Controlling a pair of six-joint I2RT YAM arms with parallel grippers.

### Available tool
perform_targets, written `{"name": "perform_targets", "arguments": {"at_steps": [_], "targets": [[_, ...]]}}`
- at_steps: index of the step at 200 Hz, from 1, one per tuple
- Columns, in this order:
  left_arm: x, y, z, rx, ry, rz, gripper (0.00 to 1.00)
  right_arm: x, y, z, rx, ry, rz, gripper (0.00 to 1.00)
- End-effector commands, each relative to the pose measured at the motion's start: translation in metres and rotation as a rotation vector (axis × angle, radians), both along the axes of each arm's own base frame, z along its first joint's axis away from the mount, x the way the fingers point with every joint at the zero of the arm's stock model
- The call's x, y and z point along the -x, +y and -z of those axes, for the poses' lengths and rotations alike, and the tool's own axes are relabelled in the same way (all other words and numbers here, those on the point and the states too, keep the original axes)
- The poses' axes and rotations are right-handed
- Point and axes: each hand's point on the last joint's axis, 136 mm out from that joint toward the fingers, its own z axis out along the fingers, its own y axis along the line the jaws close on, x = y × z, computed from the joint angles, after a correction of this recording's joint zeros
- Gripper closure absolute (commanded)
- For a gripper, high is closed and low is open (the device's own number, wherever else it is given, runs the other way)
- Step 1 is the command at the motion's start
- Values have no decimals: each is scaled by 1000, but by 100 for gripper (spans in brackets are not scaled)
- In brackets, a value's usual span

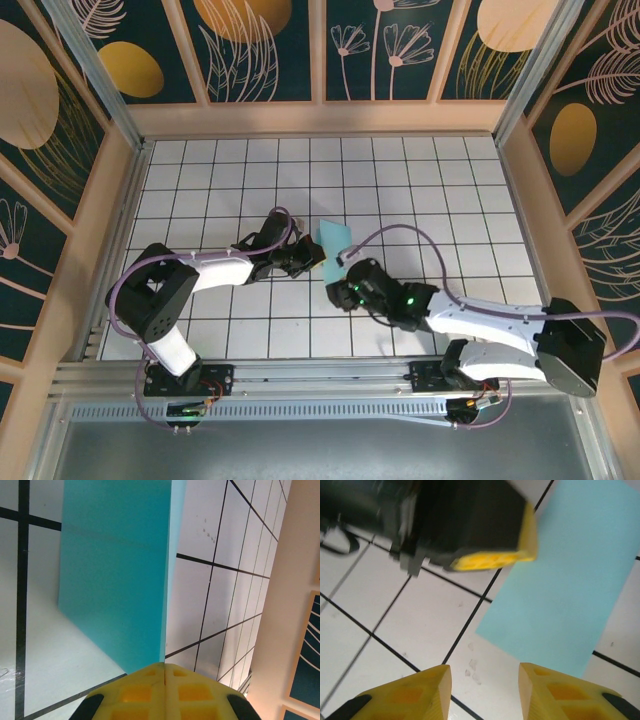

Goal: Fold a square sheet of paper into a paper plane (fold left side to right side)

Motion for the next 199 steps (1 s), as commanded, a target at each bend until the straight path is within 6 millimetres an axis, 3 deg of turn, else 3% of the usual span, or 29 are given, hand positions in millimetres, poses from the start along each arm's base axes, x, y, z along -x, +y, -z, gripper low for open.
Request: {"name": "perform_targets", "arguments": {"at_steps": [1,58,125,164,199], "targets": [[5,-2,-4,21,14,9,100,-9,-7,10,133,-132,75,56],[6,-2,-4,29,15,9,100,-10,5,34,280,-227,28,42],[8,-3,-2,28,21,15,100,-32,17,29,317,-315,43,39],[10,0,3,14,27,15,100,-40,21,16,291,-342,47,45],[10,0,5,11,30,14,100,-36,19,18,283,-323,35,58]]}}
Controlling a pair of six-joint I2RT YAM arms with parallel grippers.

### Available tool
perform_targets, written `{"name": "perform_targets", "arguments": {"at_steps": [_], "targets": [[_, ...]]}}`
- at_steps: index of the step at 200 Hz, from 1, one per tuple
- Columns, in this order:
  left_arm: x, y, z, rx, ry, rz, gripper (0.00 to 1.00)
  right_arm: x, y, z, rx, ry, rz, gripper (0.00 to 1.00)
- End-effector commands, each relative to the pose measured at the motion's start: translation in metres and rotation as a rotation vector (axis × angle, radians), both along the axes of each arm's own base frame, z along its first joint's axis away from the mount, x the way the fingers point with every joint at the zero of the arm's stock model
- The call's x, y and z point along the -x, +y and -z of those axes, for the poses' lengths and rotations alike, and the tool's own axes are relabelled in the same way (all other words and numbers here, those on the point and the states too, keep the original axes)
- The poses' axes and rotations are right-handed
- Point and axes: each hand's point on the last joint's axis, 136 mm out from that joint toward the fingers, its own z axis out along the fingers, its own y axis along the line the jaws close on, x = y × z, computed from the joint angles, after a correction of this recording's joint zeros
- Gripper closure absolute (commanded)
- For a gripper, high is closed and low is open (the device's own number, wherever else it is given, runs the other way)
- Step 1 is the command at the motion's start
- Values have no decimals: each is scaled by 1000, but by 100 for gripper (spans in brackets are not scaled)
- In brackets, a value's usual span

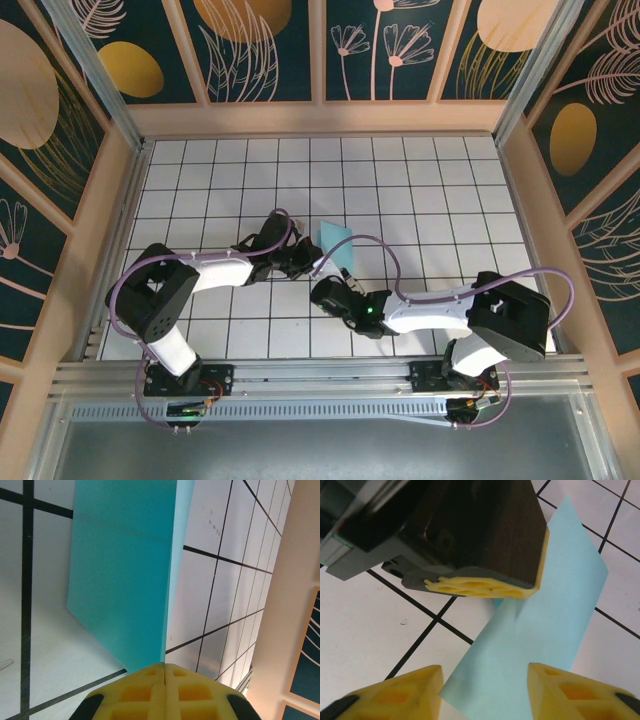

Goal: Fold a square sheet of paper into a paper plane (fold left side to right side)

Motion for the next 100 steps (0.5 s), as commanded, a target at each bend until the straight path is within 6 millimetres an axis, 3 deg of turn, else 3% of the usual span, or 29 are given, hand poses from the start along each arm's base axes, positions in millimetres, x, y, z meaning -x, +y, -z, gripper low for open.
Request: {"name": "perform_targets", "arguments": {"at_steps": [1,70,82,100], "targets": [[4,-1,1,10,11,2,100,-5,2,-14,-42,-25,15,59],[4,0,4,-3,13,7,100,1,-2,-4,-41,31,10,93],[3,2,5,-22,4,5,95,1,-3,-3,-48,46,13,100],[0,8,5,-62,-16,-5,87,3,-5,0,-65,83,7,100]]}}
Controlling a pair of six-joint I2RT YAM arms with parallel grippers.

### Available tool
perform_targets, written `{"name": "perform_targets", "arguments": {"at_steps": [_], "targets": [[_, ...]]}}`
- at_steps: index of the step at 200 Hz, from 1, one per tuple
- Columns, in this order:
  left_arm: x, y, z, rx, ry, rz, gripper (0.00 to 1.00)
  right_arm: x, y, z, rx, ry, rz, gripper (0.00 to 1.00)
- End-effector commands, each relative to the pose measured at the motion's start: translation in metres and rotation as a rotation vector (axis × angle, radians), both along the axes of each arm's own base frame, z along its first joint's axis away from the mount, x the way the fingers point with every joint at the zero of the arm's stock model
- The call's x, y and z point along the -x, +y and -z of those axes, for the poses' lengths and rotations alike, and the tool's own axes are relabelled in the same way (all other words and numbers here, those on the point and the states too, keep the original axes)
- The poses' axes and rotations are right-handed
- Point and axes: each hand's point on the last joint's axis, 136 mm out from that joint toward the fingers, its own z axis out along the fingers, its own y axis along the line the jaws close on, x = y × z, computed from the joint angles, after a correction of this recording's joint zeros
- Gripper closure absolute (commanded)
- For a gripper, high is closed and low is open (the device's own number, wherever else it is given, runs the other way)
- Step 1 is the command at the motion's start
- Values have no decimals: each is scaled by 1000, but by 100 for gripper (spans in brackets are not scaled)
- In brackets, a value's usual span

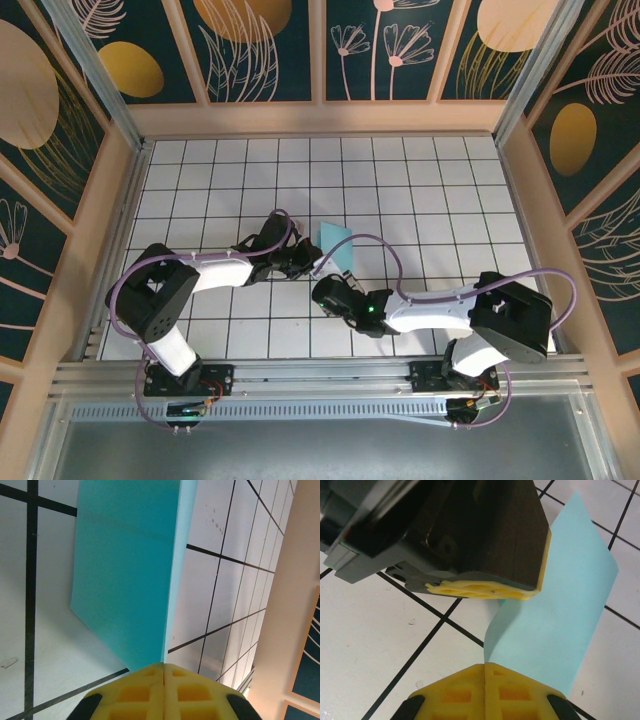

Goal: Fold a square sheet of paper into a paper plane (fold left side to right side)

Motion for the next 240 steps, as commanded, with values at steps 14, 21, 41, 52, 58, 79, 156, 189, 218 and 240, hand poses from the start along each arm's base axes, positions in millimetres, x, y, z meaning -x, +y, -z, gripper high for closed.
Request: {"name": "perform_targets", "arguments": {"at_steps": [14,21,41,52,58,79,156,189,218,240], "targets": [[-4,13,-1,-65,-30,-20,80,5,-8,1,-51,81,0,100],[-5,17,-2,-66,-35,-25,78,6,-8,2,-67,106,-7,100],[-11,32,-9,-79,-54,-55,74,10,-8,1,-124,175,-32,100],[-14,41,-13,-99,-69,-73,72,12,-8,1,-162,218,-41,100],[-16,46,-16,-109,-80,-80,71,14,-7,2,-183,247,-54,100],[-21,55,-27,-131,-117,-83,69,20,-2,3,-265,354,-96,100],[-30,32,-32,-142,-160,82,87,37,22,-2,-442,569,-225,100],[-32,19,-19,-137,-132,139,91,38,26,-1,-462,606,-241,100],[-32,9,-3,-168,-111,181,93,37,24,-1,-474,615,-238,100],[-29,1,5,-180,-99,209,93,37,21,1,-476,625,-234,100]]}}
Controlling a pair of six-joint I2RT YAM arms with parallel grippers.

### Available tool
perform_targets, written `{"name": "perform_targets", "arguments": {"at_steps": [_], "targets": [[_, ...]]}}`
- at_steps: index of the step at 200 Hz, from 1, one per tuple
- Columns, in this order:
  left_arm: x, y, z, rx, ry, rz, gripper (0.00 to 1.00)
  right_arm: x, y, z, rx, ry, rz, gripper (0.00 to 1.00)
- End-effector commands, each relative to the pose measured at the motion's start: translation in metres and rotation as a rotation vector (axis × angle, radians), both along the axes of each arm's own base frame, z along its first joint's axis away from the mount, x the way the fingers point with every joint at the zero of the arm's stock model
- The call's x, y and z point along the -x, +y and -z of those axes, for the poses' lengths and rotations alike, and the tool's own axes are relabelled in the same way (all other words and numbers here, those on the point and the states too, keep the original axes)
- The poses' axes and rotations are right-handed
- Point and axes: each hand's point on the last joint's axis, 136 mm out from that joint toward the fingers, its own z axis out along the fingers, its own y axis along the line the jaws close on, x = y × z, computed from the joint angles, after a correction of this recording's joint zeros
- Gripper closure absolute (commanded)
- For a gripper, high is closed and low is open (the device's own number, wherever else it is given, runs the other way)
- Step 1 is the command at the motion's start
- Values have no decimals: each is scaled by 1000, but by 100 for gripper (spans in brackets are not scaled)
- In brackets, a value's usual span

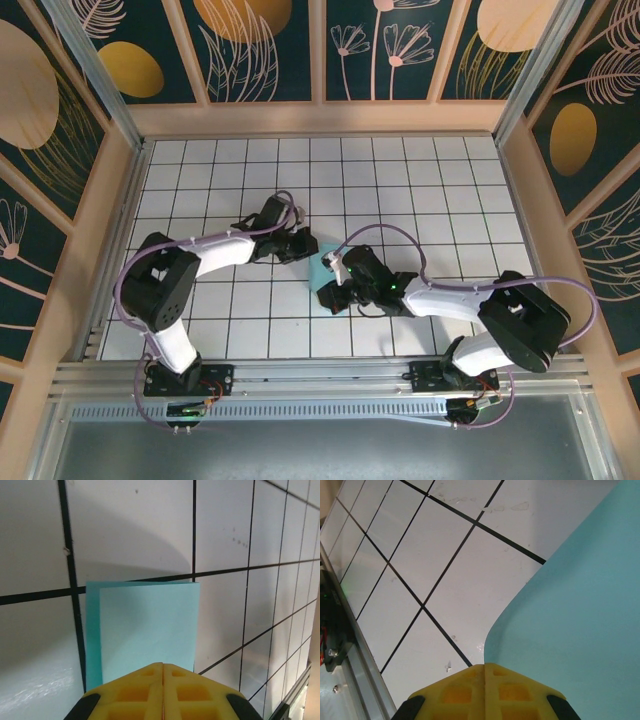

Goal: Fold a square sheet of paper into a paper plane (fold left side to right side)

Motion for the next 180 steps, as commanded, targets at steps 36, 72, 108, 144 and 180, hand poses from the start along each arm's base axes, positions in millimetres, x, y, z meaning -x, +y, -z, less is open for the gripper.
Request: {"name": "perform_targets", "arguments": {"at_steps": [36,72,108,144,180], "targets": [[10,-22,19,-41,33,98,95,2,-5,4,-21,40,-7,100],[13,-19,35,-82,52,106,96,1,-12,7,-13,53,-2,100],[19,-12,47,-122,69,105,97,-4,-19,9,-10,61,23,100],[23,-7,55,-140,79,99,98,-12,-27,13,23,74,63,100],[23,-6,55,-143,79,97,98,-20,-35,22,67,91,105,100]]}}
